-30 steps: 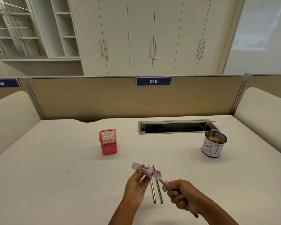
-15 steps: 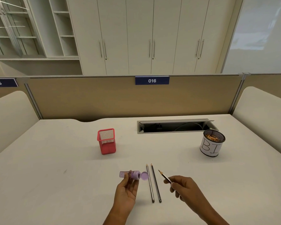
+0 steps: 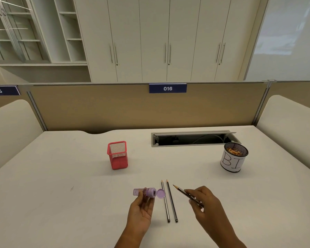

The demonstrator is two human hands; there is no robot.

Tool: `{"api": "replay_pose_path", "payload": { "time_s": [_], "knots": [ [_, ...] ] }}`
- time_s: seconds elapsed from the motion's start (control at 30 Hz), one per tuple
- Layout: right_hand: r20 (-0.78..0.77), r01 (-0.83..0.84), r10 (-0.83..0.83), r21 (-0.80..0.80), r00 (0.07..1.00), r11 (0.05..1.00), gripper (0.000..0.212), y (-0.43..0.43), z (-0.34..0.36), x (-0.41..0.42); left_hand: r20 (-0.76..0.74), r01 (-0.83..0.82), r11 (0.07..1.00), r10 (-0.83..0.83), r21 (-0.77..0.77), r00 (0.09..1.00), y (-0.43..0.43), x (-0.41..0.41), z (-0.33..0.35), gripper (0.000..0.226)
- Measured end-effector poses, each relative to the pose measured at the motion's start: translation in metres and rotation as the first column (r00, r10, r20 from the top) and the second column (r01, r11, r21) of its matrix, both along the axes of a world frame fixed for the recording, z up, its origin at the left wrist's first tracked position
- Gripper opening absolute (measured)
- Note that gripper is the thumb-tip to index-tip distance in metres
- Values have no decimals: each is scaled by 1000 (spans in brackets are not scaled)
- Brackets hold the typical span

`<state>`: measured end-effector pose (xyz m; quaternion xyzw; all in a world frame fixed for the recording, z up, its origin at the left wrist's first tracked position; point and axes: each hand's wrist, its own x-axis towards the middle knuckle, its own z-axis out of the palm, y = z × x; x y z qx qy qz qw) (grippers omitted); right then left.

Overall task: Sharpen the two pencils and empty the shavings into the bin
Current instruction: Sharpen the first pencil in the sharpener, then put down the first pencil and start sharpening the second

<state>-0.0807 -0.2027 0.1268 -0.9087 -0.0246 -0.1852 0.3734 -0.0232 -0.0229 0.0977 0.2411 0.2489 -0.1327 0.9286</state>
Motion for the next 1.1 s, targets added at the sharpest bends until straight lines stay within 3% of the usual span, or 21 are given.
{"api": "replay_pose_path", "payload": {
  "time_s": [0.1, 0.37, 0.57, 0.77, 0.87, 0.97, 1.1],
  "knots": [
    [19, 42, -41, -23, 999, 999, 26, -4, -13, 9, -1, 5, 1000, -5, -1, 1000, 0, 0, -2, 22],
    [-270, 225, -295, -260, 917, 939, 24, -32, -66, 46, -7, 14, 1000, -14, 7, 1000, 1, 1, -11, 22],
    [-284, 267, -370, -343, 885, 901, 24, -37, -84, 65, -4, 14, 1000, -14, 23, 1000, 1, -1, -14, 25],
    [-285, 263, -380, -374, 880, 889, 23, -37, -92, 76, -49, 25, 1000, -24, 19, 998, 0, -1, -18, 23],
    [-208, 276, -384, -411, 899, 869, 10, -33, -89, 74, -50, 33, 999, -33, 12, 998, 1, 0, -22, 22],
    [-178, 251, -348, -413, 920, 875, 39, -25, -87, 72, -53, 35, 999, -35, 10, 998, 0, 1, -23, 21],
    [-115, 148, -188, -290, 975, 946, 36, 6, -94, 63, -59, 33, 999, -33, 10, 998, -3, 1, -22, 21]
  ]
}}
